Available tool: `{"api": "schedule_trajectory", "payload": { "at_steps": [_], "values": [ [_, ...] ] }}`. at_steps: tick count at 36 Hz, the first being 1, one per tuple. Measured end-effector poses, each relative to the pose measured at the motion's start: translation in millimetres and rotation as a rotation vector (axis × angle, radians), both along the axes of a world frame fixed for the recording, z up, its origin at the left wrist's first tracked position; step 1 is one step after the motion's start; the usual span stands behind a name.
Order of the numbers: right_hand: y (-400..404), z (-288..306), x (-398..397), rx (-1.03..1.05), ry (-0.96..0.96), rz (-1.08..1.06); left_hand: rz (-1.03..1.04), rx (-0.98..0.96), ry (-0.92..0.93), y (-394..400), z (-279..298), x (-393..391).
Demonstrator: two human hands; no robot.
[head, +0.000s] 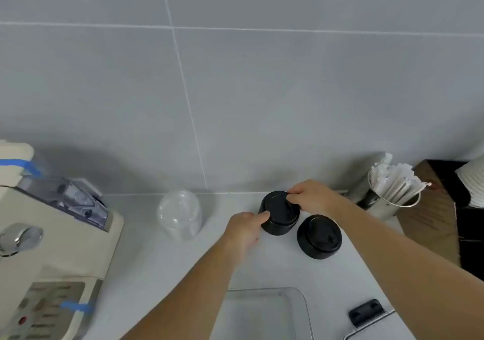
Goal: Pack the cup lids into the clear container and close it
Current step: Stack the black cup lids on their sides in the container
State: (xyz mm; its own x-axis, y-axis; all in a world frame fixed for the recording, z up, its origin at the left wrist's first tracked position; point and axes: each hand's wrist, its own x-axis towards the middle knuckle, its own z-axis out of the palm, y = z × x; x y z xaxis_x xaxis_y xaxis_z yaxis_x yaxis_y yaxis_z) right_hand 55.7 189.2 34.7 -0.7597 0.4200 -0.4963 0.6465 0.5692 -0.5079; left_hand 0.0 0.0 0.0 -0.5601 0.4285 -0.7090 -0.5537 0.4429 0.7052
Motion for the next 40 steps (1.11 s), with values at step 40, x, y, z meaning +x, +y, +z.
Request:
{"api": "schedule_trajectory", "payload": {
  "at_steps": [40],
  "values": [
    [20,-2,-5,-0.688,-0.15,-0.294,0.125,0.101,-0.01,0,21,8]
  ]
}}
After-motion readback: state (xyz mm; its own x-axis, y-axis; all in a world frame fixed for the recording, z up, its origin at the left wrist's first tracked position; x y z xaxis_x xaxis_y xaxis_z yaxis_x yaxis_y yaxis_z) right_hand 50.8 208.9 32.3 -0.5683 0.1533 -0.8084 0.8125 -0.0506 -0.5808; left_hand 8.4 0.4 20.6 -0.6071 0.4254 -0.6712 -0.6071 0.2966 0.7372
